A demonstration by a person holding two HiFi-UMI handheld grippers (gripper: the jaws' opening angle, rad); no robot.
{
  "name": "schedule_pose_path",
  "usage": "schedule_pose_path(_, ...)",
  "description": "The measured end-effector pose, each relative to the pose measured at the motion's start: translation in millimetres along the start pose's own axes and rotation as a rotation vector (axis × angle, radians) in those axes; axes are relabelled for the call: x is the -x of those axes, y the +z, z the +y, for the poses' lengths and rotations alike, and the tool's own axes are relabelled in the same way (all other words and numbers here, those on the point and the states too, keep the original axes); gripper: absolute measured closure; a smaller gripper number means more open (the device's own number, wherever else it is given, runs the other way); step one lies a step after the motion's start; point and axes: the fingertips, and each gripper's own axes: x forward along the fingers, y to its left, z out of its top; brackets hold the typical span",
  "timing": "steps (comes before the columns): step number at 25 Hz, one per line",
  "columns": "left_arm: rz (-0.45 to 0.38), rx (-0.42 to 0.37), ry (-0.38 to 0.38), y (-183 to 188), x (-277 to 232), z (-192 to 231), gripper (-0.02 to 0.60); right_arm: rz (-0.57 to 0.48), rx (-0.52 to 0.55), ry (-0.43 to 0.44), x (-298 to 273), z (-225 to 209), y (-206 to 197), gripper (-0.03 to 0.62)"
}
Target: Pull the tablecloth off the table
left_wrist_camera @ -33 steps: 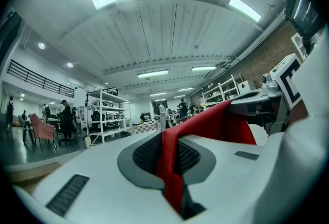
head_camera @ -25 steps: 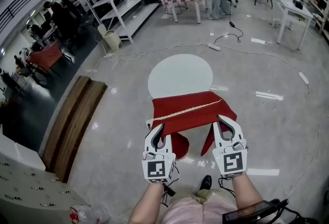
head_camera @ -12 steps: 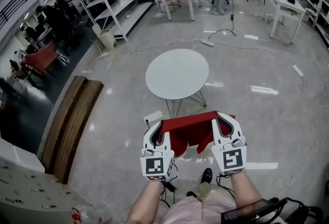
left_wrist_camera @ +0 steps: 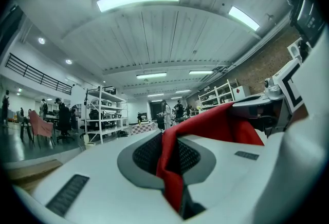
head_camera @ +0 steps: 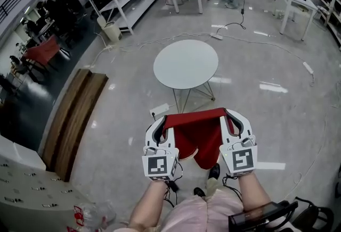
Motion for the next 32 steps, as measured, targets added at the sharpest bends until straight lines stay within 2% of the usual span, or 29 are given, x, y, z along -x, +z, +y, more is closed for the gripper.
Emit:
schedule_pose_path(18, -0.082, 0.035, 0.033, 52, 30, 20, 0.534, -0.11, -0.018, 0.011, 10, 16, 61, 0.569)
schedule_pose_path(25, -0.114, 0.081, 0.034, 64, 30, 30, 0.534, -0.08, -0.051, -0.006, 7, 16, 71, 0.569)
schedule_pose_path(32, -0.122, 0.094, 0.04, 74, 42, 35, 0.534, -0.113, -0.033, 0.009, 15, 26, 85, 0.569)
